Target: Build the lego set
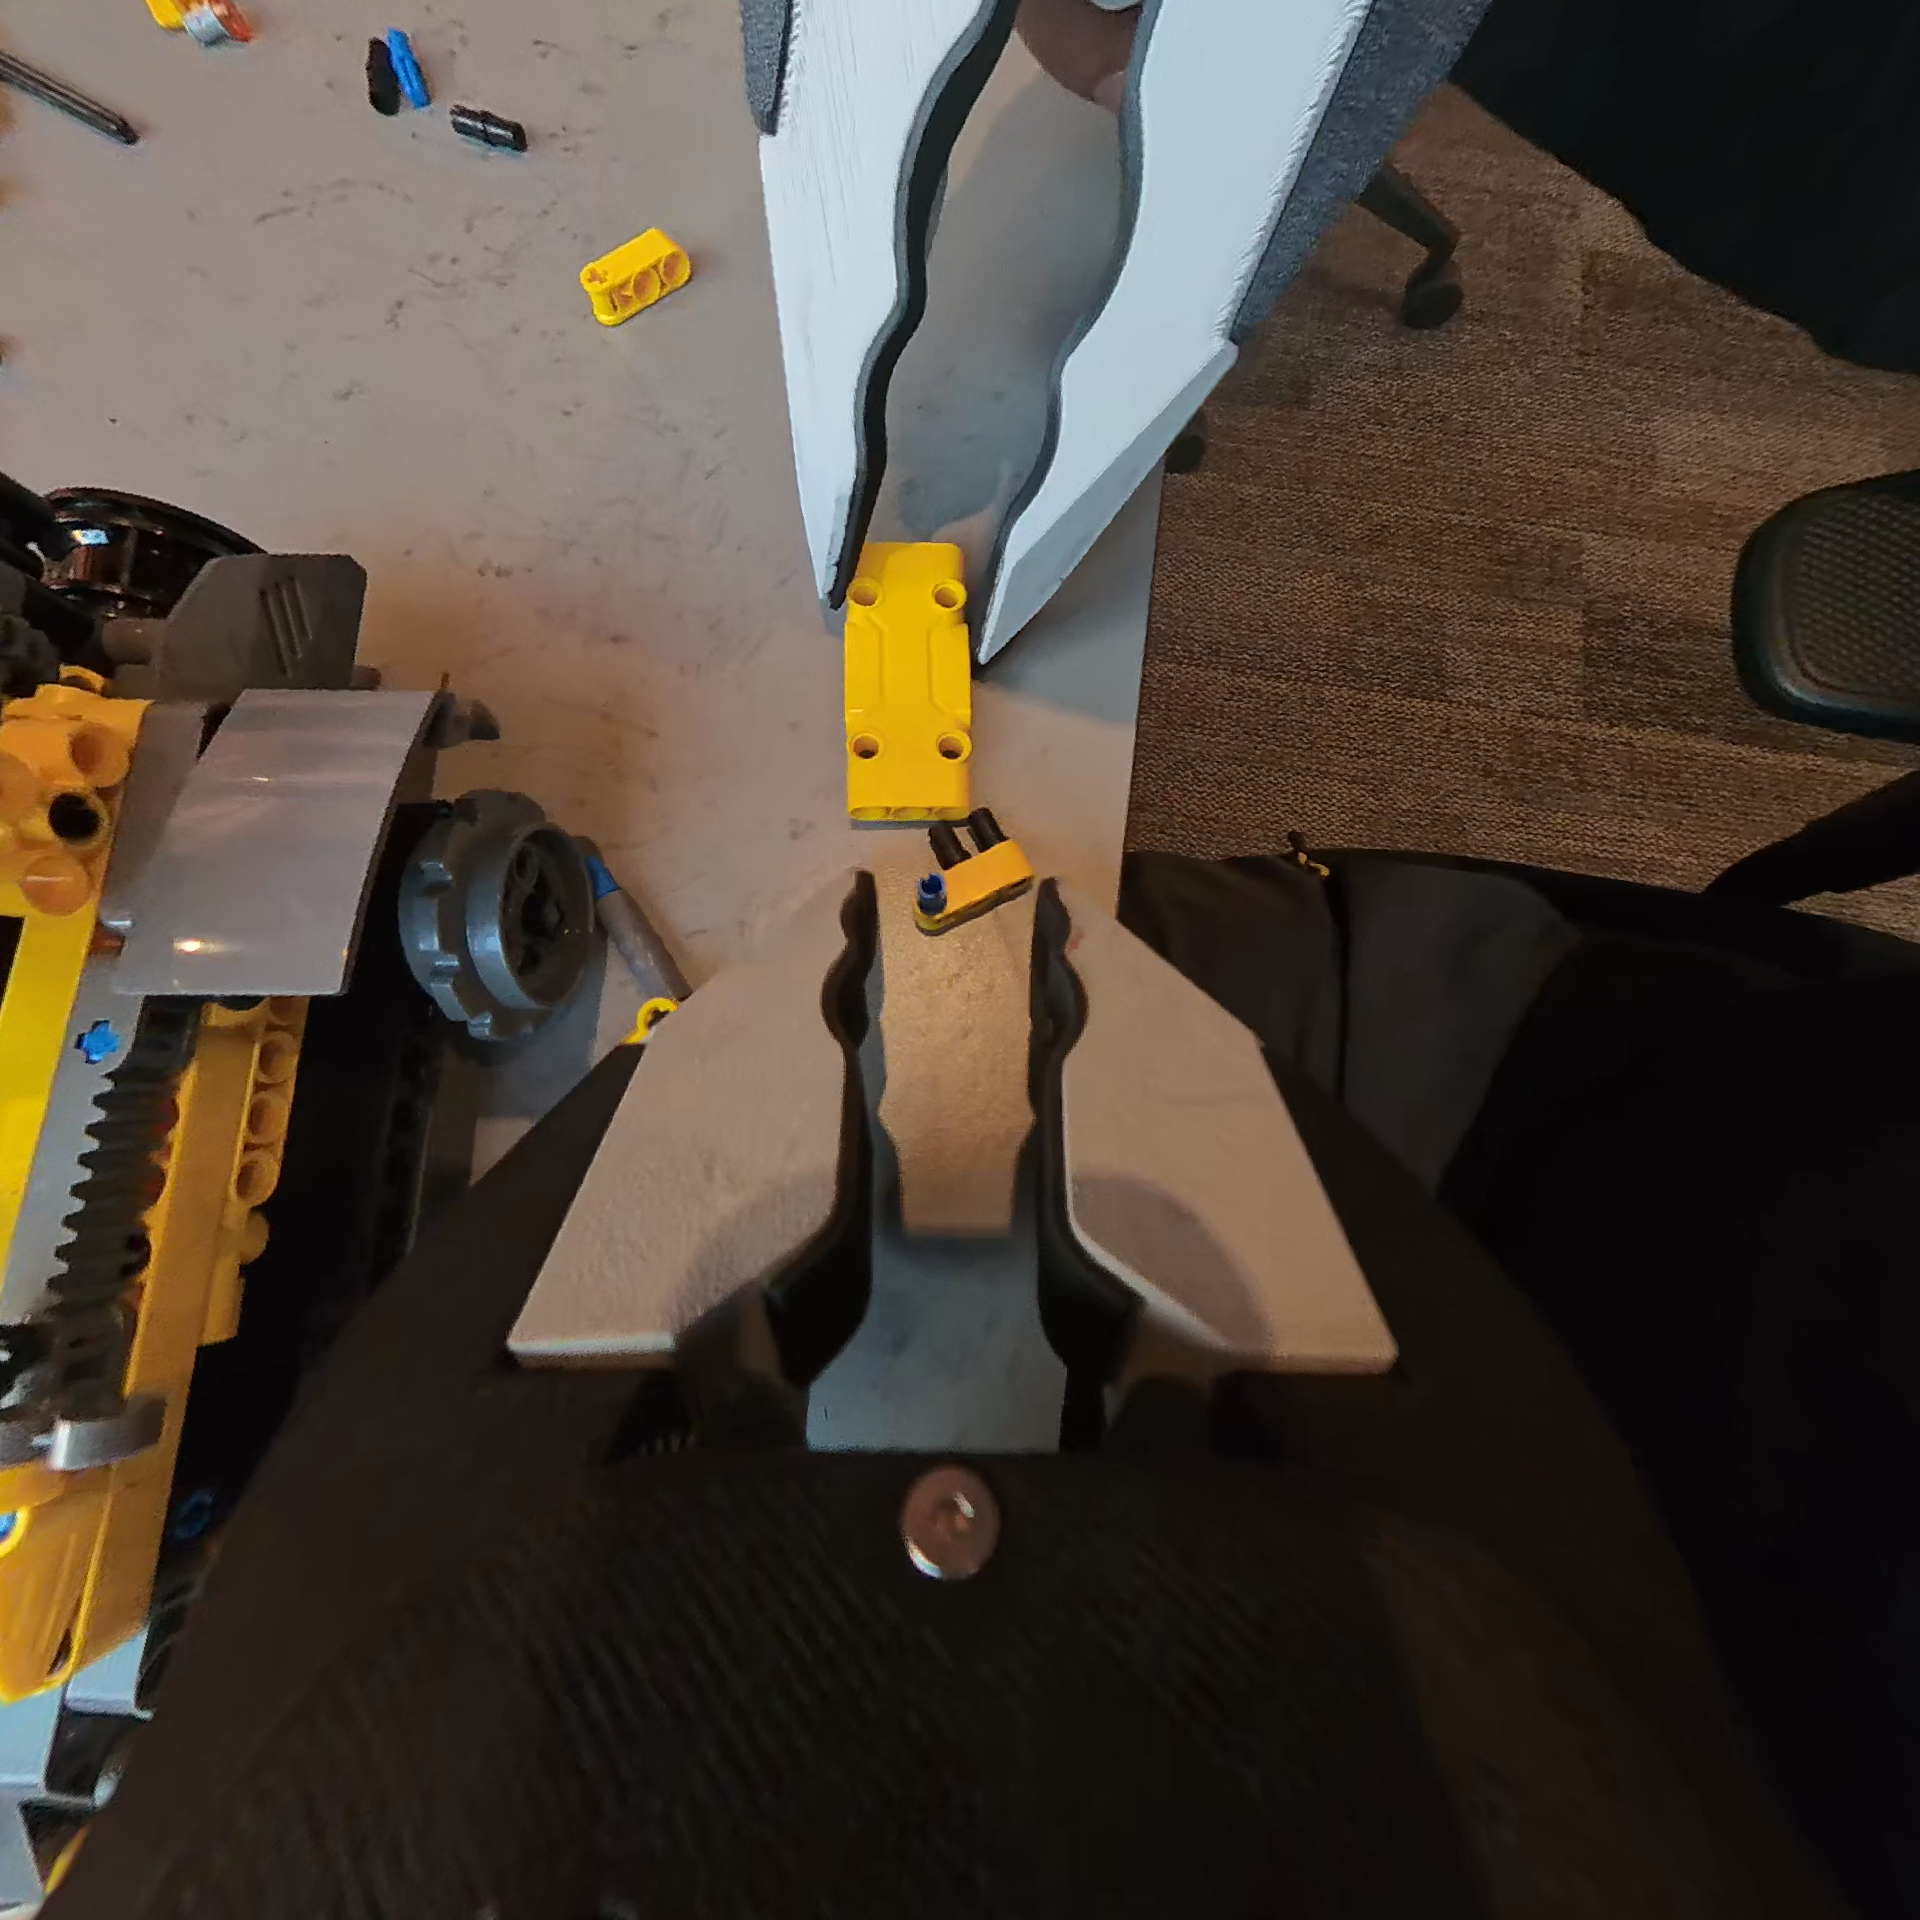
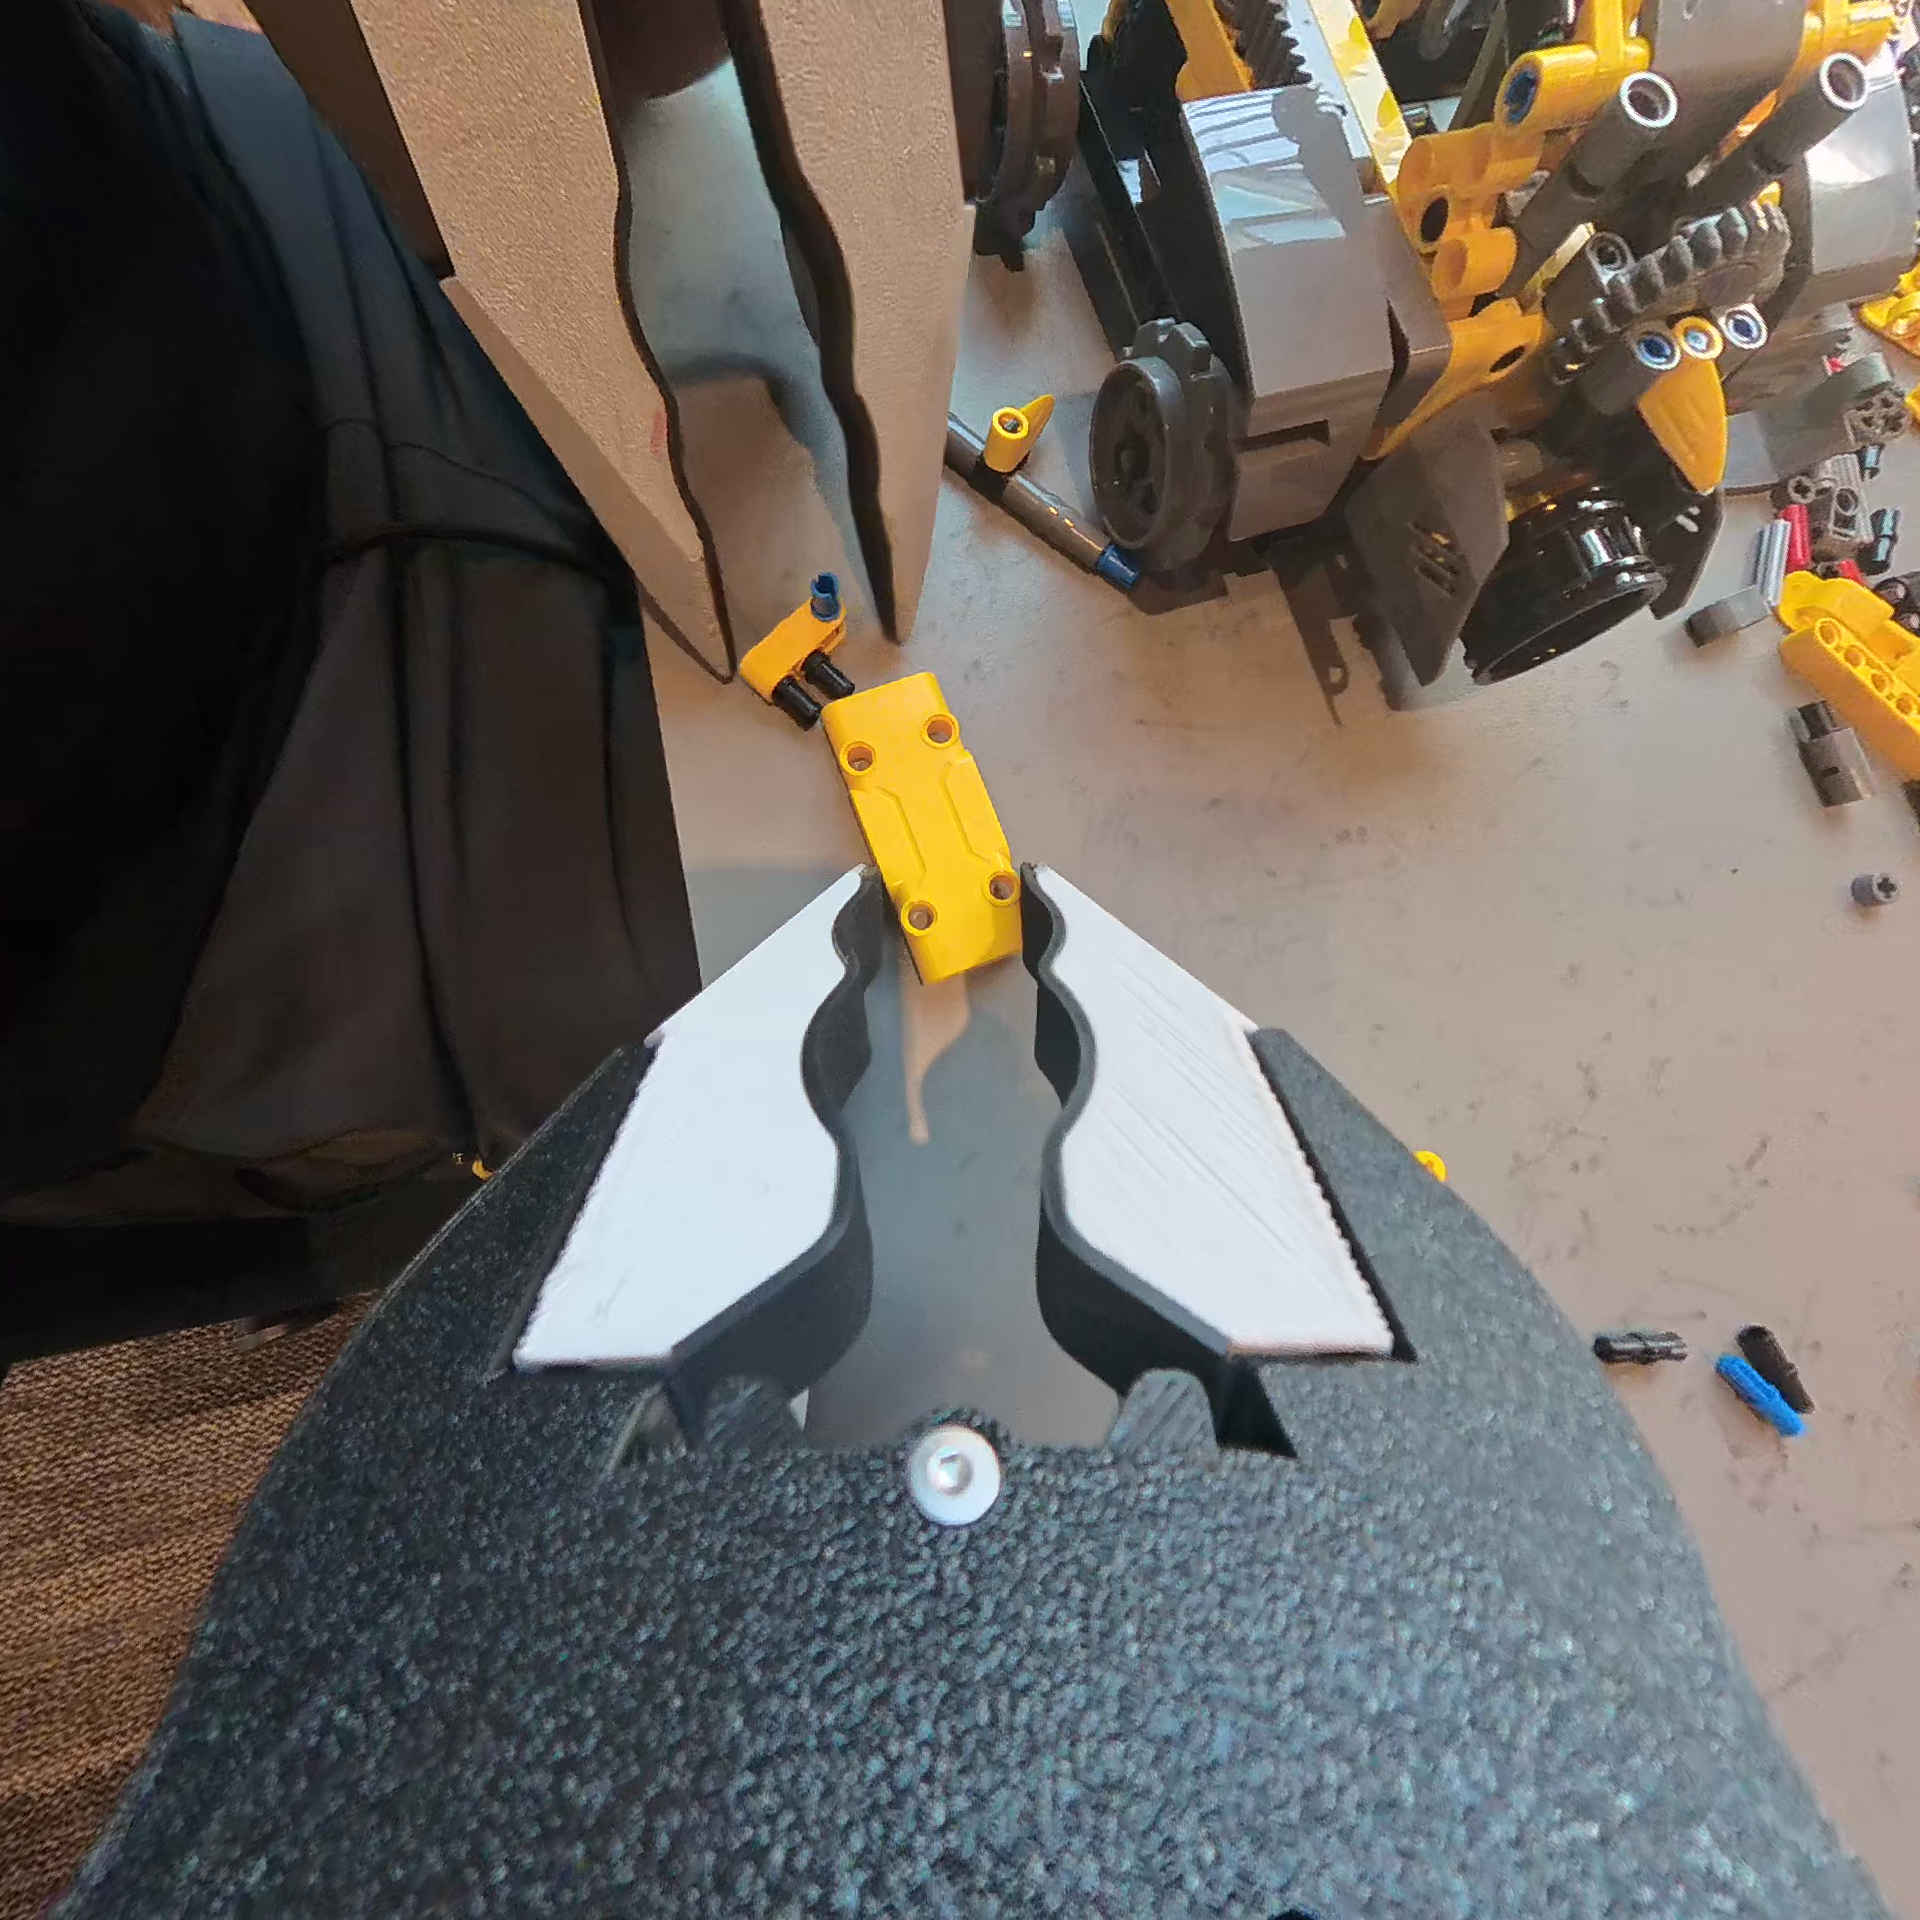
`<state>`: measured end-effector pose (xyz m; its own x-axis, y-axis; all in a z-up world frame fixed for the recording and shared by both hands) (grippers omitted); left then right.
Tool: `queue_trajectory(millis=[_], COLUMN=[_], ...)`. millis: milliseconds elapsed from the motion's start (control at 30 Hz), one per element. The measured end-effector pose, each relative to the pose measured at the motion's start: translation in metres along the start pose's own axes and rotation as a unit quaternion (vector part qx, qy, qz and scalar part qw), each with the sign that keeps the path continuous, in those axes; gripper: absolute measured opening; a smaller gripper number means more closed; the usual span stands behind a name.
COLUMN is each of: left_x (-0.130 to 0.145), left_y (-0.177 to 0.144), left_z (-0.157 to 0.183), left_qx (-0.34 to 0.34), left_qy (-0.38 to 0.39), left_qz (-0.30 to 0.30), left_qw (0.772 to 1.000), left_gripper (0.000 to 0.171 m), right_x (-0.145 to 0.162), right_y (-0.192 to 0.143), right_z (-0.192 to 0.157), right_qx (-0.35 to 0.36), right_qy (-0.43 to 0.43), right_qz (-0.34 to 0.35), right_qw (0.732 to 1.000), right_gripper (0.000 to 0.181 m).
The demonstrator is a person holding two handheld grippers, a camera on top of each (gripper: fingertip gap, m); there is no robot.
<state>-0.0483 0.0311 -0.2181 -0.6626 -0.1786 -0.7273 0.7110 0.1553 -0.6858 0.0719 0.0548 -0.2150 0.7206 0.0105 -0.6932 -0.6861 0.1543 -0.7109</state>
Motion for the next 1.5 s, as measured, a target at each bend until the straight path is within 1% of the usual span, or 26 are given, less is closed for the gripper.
queue_trajectory(millis=[67, 200, 300, 400, 600, 767, 933, 1100, 1167, 1300, 1400, 1500], left_x=[0.0, -0.0006, -0.0016, -0.0021, -0.0022, -0.003, -0.0042, -0.0055, -0.0064, -0.0083, -0.0083, -0.0067], left_y=[-0.0006, 0.0001, 0.0013, 0.0022, 0.003, 0.0029, 0.0034, 0.0038, 0.0041, 0.005, 0.0051, 0.0051], left_z=[0.0007, 0.002, 0.0023, 0.0032, 0.004, 0.0013, -0.0015, -0.0022, -0.0024, -0.0033, -0.0032, -0.0036], left_qx=[0.001, -0.005, -0.013, -0.02, -0.003, 0.006, 0.021, 0.038, 0.054, 0.081, 0.083, 0.093], left_qy=[-0.008, -0.023, -0.026, -0.015, 0.0, 0.012, 0.02, 0.058, 0.076, 0.077, 0.088, 0.088], left_qz=[-0.002, 0.002, 0.001, -0.002, 0.002, -0.007, -0.016, -0.026, -0.032, -0.049, -0.046, -0.031], left_qw=[1.0, 1.0, 1.0, 1.0, 1.0, 1.0, 0.999, 0.997, 0.995, 0.993, 0.992, 0.991], left_gripper=[0.032, 0.032, 0.029, 0.02, 0.02, 0.02, 0.019, 0.019, 0.016, 0.016, 0.016, 0.016], right_x=[0.0004, 0.0011, 0.002, 0.0024, 0.0017, 0.0021, 0.0012, 0.0013, -0.0004, -0.004, -0.0037, -0.004], right_y=[-0.001, -0.0018, -0.0025, -0.0027, -0.0023, -0.0021, -0.0017, -0.0011, -0.0001, 0.0008, 0.0009, 0.0015], right_z=[-0.0006, -0.0015, -0.0022, -0.0027, -0.0036, -0.0026, -0.0033, -0.002, -0.0008, 0.0001, 0.0009, 0.001], right_qx=[0.003, 0.005, 0.003, 0.001, -0.001, -0.004, -0.004, -0.015, -0.017, -0.025, -0.032, -0.033], right_qy=[0.0, -0.001, 0.001, 0.002, 0.003, 0.013, 0.001, 0.001, -0.006, -0.036, -0.046, -0.046], right_qz=[-0.003, -0.003, -0.001, 0.001, 0.0, -0.001, -0.002, 0.001, -0.005, -0.025, -0.026, -0.023], right_qw=[1.0, 1.0, 1.0, 1.0, 1.0, 1.0, 1.0, 1.0, 1.0, 0.999, 0.998, 0.998], right_gripper=[0.027, 0.026, 0.026, 0.026, 0.026, 0.026, 0.026, 0.026, 0.026, 0.026, 0.026, 0.026])
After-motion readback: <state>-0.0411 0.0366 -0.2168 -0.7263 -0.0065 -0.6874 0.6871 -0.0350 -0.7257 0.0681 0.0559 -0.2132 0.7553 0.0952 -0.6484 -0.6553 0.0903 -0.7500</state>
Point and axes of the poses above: each gripper's, where its closed fingertips meet, y out along the fingers, x out of its underside, z = x × y across the jaws, the point moved 6 cm from there along -y, back along the fingers, and after that the axes turned 2 degrees about z, right-handed, at the moved point
